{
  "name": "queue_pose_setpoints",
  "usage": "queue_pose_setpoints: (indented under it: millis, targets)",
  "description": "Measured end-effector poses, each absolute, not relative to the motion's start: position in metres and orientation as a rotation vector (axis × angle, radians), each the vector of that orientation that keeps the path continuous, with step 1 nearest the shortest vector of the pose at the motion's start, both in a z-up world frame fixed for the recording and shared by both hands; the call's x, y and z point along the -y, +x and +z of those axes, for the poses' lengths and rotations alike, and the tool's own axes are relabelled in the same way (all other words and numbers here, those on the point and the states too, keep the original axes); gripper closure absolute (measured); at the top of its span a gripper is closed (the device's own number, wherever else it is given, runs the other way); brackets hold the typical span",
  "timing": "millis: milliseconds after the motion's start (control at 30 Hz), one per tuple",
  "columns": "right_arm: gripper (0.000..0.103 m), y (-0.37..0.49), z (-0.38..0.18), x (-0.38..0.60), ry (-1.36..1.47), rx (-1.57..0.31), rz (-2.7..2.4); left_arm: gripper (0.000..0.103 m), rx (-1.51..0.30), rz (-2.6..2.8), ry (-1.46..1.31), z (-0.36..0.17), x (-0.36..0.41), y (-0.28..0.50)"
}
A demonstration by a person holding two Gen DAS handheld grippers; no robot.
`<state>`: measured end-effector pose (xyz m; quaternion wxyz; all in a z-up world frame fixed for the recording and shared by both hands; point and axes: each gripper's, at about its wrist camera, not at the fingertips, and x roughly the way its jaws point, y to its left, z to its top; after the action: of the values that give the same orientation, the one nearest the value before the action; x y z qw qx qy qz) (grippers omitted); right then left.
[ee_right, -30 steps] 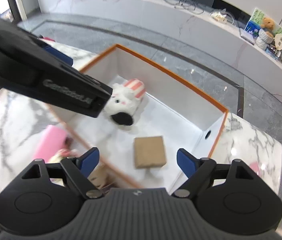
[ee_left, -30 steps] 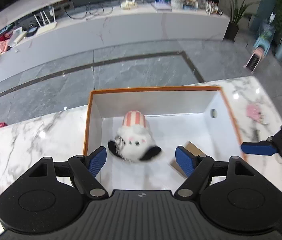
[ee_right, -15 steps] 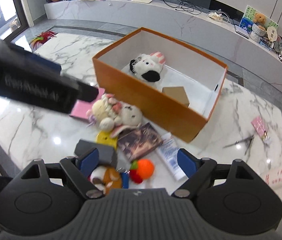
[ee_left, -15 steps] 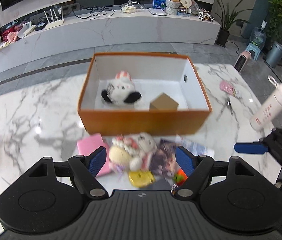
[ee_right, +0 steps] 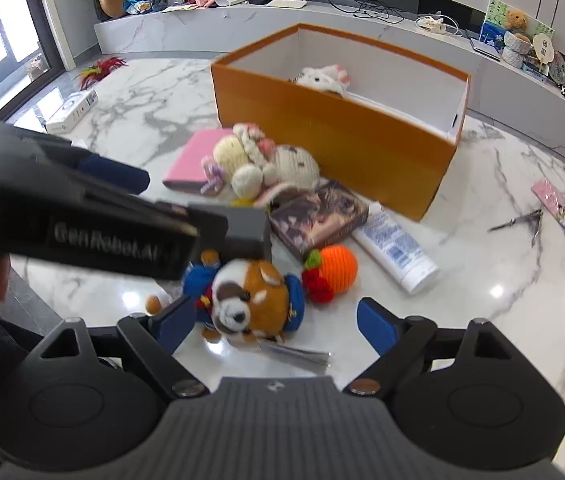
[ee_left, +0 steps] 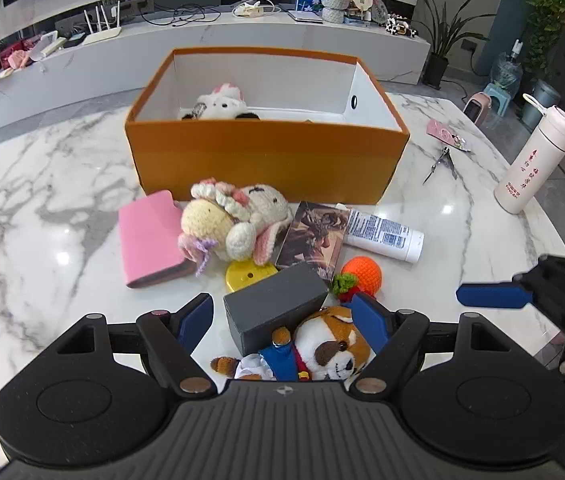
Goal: Organize objects
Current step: 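Move the left tool to the gray box while the right tool nears the plush dog, then grasp the dark gray box with the left tool and lift it upright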
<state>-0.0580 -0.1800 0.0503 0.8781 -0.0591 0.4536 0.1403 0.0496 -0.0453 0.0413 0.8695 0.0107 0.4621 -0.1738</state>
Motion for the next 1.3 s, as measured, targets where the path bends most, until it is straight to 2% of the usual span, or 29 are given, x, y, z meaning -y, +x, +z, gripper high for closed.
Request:
queue_pose_setpoints:
  millis: [467, 733, 1033, 1167, 1233, 1300]
  targets:
    - [0.012, -0.048, 0.008, 0.204, 0.046, -0.919, 0.354, 0.013, -1.011, -0.416, 0.043, -0.011, 0.04, 0.081]
    - [0.012, -0.045, 0.0, 0.193, -0.041, -0.902, 0.368, 0.013, -1.027, -0.44, -0.048, -0.033, 0.044, 0.102]
    - [0.009, -0.041, -0.002, 0.184, -0.034, -0.897, 0.395, 0.015, -1.056, -0.379, -0.224, -0.039, 0.018, 0.108]
    - [0.009, -0.041, -0.005, 0.18, -0.031, -0.899, 0.4, 0.015, -1.03, -0.306, -0.17, -0.033, 0.007, 0.1]
    - [0.009, -0.042, -0.007, 0.177, -0.036, -0.903, 0.402, 0.021, -1.005, -0.25, -0.119, -0.029, 0.001, 0.094]
    - [0.009, -0.043, -0.008, 0.174, -0.04, -0.903, 0.408, 0.023, -1.0, -0.197, -0.063, -0.026, -0.003, 0.089]
